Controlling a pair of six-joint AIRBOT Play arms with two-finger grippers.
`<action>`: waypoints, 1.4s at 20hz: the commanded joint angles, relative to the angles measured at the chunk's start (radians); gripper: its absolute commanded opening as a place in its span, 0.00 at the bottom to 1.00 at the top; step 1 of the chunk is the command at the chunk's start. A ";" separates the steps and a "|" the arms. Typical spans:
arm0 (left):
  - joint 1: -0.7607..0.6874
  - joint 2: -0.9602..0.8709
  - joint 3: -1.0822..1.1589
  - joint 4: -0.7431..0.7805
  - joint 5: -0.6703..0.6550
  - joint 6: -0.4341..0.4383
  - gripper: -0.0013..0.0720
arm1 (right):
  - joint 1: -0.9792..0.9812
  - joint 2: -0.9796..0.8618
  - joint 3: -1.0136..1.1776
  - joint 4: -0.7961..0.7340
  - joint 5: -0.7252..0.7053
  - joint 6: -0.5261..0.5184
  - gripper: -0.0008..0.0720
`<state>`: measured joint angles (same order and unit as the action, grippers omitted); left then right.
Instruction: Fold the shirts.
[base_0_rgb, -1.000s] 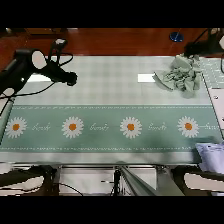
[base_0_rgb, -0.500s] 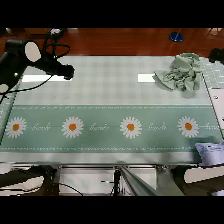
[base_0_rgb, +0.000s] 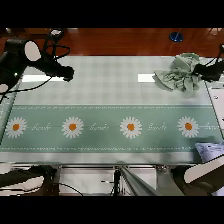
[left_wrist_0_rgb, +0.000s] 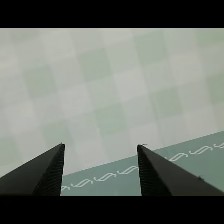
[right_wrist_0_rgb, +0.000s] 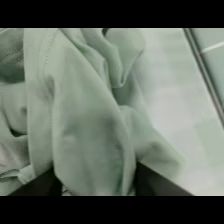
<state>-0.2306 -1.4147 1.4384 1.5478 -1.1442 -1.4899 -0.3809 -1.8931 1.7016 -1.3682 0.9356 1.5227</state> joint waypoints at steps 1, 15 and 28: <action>0.000 0.001 0.001 -0.004 -0.003 0.000 0.76 | 0.028 -0.036 0.001 0.034 -0.008 -0.013 0.09; -0.001 0.188 0.308 -0.012 -0.265 -0.008 0.75 | 0.036 0.645 0.230 0.403 -0.055 -0.167 0.05; 0.000 0.534 0.345 -0.085 -0.428 -0.034 0.75 | 0.036 0.882 0.283 0.924 0.183 -0.097 0.05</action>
<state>-0.2306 -0.9226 1.7813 1.4685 -1.5131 -1.5192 -0.3447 -1.0107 1.9823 -0.5220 0.9947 1.3857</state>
